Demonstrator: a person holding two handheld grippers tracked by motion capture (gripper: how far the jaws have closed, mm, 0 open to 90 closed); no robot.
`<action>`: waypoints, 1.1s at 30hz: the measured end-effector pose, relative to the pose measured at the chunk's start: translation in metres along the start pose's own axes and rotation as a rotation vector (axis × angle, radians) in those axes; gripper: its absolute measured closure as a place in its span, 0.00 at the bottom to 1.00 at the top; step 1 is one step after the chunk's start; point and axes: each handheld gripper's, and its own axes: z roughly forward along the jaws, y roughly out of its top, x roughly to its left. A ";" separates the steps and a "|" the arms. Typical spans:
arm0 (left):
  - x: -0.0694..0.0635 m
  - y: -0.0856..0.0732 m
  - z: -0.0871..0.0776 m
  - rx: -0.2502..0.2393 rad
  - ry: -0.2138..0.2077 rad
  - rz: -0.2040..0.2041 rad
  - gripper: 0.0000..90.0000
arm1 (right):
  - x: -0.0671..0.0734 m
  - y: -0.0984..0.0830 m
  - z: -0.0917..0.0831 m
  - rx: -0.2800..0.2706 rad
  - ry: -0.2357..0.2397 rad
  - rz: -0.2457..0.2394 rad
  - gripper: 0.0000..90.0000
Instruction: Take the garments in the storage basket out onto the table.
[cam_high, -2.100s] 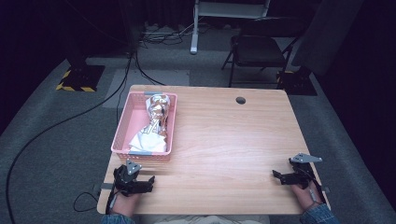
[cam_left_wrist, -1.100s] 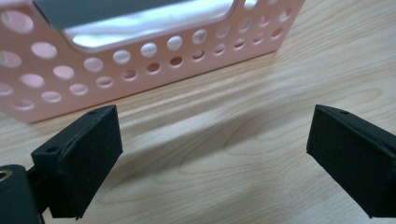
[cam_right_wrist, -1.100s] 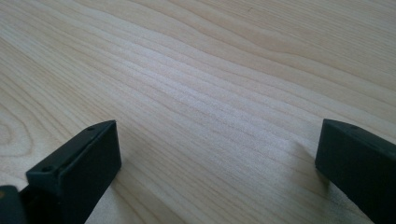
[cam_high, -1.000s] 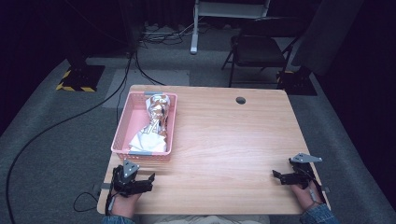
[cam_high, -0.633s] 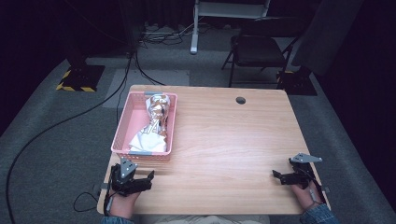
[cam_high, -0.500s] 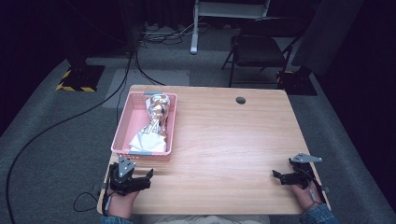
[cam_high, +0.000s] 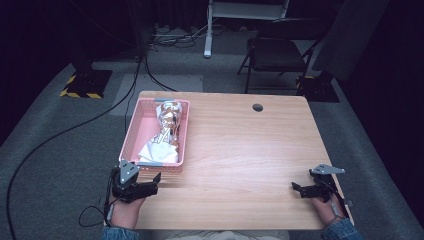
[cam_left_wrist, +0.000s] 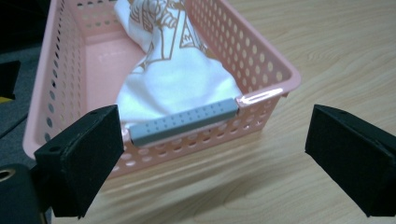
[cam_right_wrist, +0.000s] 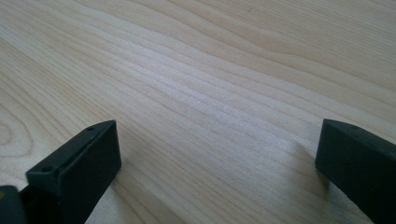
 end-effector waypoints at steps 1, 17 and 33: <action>0.000 0.003 0.000 -0.003 -0.001 0.003 0.04 | 0.000 0.000 0.000 0.000 0.000 0.000 0.00; 0.001 0.031 0.002 -0.004 -0.006 0.024 0.04 | 0.000 0.000 0.000 -0.001 0.000 0.000 0.00; 0.007 0.053 0.009 -0.027 -0.018 0.000 0.04 | 0.000 0.001 0.001 0.000 -0.002 0.000 0.00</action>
